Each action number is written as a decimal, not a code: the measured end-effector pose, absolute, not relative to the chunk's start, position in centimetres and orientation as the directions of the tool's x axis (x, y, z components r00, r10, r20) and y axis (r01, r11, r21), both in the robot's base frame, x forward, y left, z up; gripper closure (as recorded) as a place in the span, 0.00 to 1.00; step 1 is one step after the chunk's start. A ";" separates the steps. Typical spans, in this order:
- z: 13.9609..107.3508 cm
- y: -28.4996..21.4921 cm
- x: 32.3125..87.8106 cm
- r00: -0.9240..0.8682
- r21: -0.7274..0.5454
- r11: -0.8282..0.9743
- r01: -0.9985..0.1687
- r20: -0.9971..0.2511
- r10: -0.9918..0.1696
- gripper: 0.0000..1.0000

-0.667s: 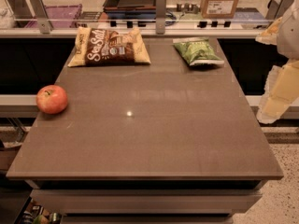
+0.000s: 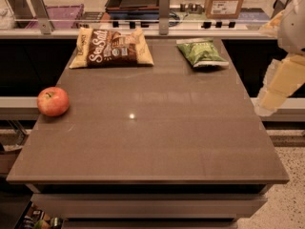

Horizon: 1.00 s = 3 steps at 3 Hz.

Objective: Move green jalapeno chip bag near apple

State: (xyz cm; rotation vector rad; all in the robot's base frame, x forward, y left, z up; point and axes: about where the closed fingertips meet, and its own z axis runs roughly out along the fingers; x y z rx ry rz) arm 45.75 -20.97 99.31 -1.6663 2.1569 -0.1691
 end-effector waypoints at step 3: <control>98.4 -18.8 55.0 -0.218 -0.475 0.327 -0.817 -0.271 -0.938 0.00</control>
Offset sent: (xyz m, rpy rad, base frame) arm 0.0982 0.0251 -0.0079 -0.0242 -0.1920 -0.0547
